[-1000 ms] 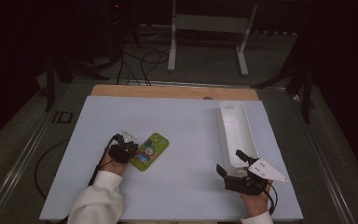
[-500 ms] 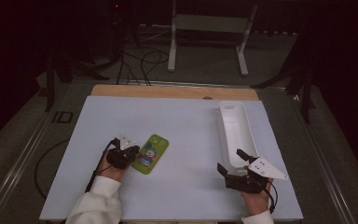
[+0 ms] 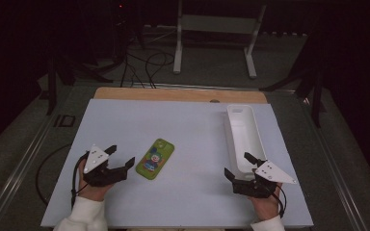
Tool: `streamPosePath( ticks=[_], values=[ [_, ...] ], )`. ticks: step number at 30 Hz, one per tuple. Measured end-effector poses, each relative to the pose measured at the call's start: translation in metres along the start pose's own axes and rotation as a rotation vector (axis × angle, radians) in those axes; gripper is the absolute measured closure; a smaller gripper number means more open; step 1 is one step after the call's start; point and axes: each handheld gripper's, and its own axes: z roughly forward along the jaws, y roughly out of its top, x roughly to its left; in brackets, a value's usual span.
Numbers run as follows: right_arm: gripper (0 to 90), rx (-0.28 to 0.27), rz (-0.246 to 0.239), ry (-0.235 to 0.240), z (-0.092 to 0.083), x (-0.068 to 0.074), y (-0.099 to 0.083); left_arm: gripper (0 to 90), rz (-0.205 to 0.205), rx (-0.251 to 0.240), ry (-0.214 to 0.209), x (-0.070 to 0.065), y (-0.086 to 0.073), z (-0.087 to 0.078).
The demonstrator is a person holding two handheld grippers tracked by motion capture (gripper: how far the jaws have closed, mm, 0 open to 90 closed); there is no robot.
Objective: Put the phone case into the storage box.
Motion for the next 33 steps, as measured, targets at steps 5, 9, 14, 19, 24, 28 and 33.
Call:
streamPosePath(
  ticks=[5, 9, 14, 19, 24, 28, 33],
  values=[
    [8.4, -0.025, -0.019, 0.018, -0.003, -0.004, 0.000, 6.6, -0.003, -0.046, -0.012, 0.007, -0.007, -0.022],
    [8.7, -0.045, -0.031, 0.016, -0.006, -0.006, -0.002, 0.4, 0.006, -0.058, -0.025, 0.006, -0.013, -0.029],
    [8.7, -0.047, -0.005, 0.003, -0.009, -0.010, -0.005, 0.2, 0.002, -0.076, -0.018, 0.006, -0.018, -0.033],
    [8.6, -0.025, 0.012, -0.012, -0.008, -0.011, -0.009, 0.2, -0.009, -0.081, -0.014, 0.010, -0.022, -0.034],
    [8.5, -0.021, 0.011, -0.020, -0.008, -0.012, -0.010, 0.1, -0.012, -0.089, -0.011, 0.010, -0.021, -0.035],
    [8.5, -0.015, 0.010, -0.018, -0.008, -0.011, -0.011, 0.1, -0.014, -0.095, -0.009, 0.010, -0.019, -0.036],
    [8.5, -0.013, 0.007, -0.014, -0.006, -0.012, -0.012, 0.1, -0.018, -0.086, -0.001, 0.012, -0.019, -0.036]
  ],
)
